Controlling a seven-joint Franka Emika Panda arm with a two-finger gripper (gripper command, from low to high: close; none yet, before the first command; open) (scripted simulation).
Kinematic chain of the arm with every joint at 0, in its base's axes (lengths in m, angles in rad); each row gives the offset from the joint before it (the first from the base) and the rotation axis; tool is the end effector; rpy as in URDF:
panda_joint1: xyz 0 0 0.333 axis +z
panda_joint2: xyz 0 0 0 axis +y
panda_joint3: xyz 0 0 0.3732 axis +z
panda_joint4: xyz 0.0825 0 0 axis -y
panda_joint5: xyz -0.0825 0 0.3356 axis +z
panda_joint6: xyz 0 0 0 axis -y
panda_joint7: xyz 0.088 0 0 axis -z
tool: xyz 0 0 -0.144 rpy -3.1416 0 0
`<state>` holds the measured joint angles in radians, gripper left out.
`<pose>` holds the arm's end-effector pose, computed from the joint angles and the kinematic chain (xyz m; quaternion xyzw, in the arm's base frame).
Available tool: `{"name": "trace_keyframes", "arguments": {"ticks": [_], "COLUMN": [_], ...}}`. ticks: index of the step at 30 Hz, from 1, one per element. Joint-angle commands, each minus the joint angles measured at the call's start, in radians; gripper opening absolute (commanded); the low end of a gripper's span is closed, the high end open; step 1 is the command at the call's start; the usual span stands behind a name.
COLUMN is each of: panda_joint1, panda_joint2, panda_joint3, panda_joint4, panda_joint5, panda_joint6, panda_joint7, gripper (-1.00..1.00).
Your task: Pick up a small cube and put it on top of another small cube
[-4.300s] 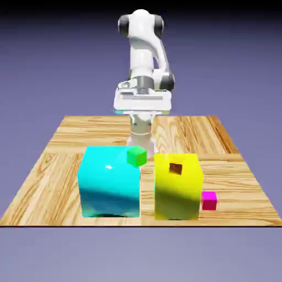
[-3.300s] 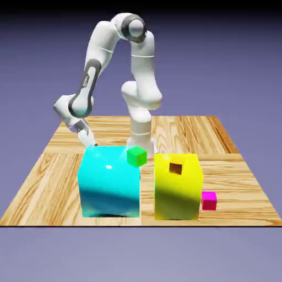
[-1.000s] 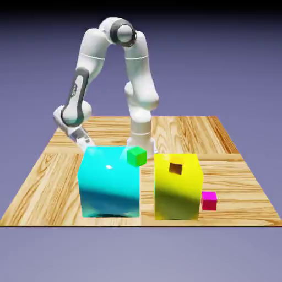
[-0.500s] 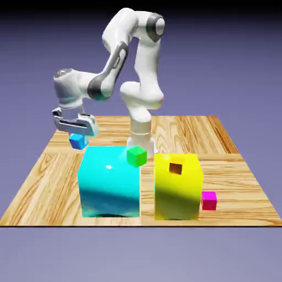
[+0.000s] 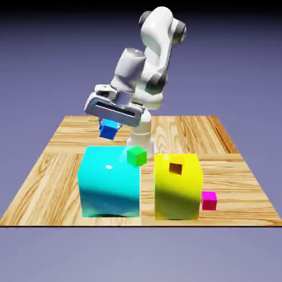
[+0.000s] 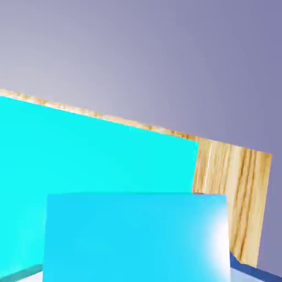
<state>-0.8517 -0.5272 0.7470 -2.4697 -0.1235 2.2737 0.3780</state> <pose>0.3828 -0.0169 0.4915 0.9461 -0.2151 0.1177 0.2117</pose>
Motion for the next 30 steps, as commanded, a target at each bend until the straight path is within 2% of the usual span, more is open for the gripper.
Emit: {"name": "trace_keyframes", "arguments": {"ticks": [1, 30], "panda_joint1": [-0.004, -0.124], "panda_joint2": [-0.016, -0.466], "panda_joint3": [0.036, 1.087], "panda_joint4": [0.005, 0.143], "panda_joint5": [-0.017, -0.404], "panda_joint6": [0.003, 0.090], "panda_joint7": [-0.007, -0.278], "gripper": [-1.00, -1.00]}}
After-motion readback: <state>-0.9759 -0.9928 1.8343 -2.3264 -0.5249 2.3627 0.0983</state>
